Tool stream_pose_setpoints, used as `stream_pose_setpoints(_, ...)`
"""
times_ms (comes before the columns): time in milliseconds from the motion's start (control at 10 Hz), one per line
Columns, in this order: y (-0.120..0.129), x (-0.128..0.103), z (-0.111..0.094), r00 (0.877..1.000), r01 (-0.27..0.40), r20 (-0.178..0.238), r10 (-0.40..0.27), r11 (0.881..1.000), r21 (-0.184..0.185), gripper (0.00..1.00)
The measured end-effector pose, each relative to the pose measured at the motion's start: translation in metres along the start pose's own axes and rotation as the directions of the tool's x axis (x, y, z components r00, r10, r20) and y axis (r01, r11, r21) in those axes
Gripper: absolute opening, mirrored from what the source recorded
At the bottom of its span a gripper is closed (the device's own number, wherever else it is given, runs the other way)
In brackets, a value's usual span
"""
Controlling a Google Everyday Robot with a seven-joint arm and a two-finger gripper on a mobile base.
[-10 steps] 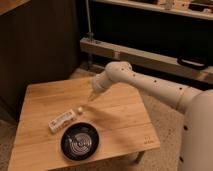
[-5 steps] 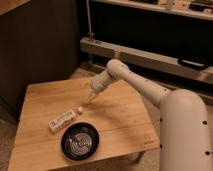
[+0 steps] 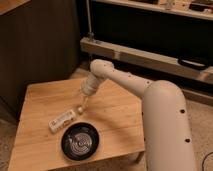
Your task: Place the bottle in the ceramic bowl
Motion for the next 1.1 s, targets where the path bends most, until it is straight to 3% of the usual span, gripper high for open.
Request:
stream_pose_setpoints(400, 0.029, 0.014, 0.023, 1.000, -0.028, 0.011, 0.029, 0.999, -0.033, 0.65)
stream_pose_setpoints(1100, 0.019, 0.014, 0.040, 0.999, -0.044, 0.019, 0.045, 0.998, -0.050, 0.65)
